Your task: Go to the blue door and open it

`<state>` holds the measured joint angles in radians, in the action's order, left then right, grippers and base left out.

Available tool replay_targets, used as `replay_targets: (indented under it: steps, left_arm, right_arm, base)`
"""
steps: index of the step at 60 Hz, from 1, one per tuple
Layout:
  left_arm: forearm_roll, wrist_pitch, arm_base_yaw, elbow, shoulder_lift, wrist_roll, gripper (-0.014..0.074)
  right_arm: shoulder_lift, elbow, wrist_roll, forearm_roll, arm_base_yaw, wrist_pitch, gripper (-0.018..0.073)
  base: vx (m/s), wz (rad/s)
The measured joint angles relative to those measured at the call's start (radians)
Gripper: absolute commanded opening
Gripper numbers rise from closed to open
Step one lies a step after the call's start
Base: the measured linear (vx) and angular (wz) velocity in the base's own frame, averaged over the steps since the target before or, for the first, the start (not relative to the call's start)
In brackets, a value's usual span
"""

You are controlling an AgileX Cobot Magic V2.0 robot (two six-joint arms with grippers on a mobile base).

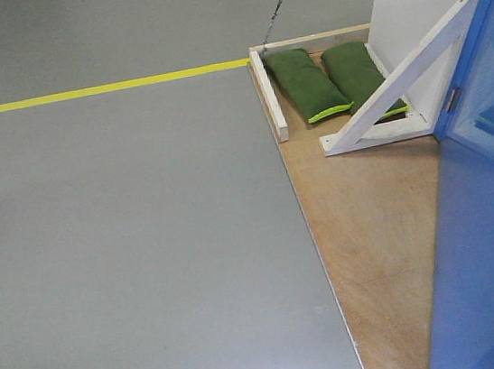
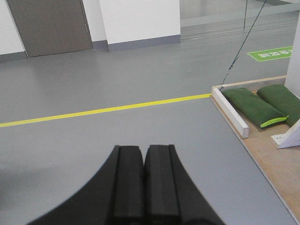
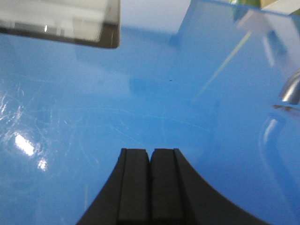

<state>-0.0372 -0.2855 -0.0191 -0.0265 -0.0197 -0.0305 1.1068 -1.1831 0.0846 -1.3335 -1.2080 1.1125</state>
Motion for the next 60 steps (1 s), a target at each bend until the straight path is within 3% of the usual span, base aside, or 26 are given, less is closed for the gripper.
replay_targets:
  steps: [10, 30, 46, 60]
  left_arm:
    - [0.0, 0.0, 0.0, 0.0, 0.0, 0.0, 0.007]
    - [0.0, 0.001, 0.0, 0.0, 0.0, 0.0, 0.007]
    - [0.0, 0.001, 0.0, 0.0, 0.0, 0.0, 0.007]
    - [0.0, 0.001, 0.0, 0.0, 0.0, 0.0, 0.007]
  right_arm:
    - [-0.015, 0.003, 0.0, -0.017, 0.111, -0.004, 0.0002]
    - [-0.05, 0.002, -0.001, -0.166, 0.337, -0.046, 0.0002]
    - [-0.055, -0.001, -0.003, -0.203, 0.515, -0.36, 0.0002]
    - [-0.018, -0.001, -0.004, -0.157, 0.691, -0.514, 0.0002]
  base:
    - [0.0, 0.0]
    - [0.0, 0.0]
    - [0.0, 0.01]
    - [0.0, 0.0]
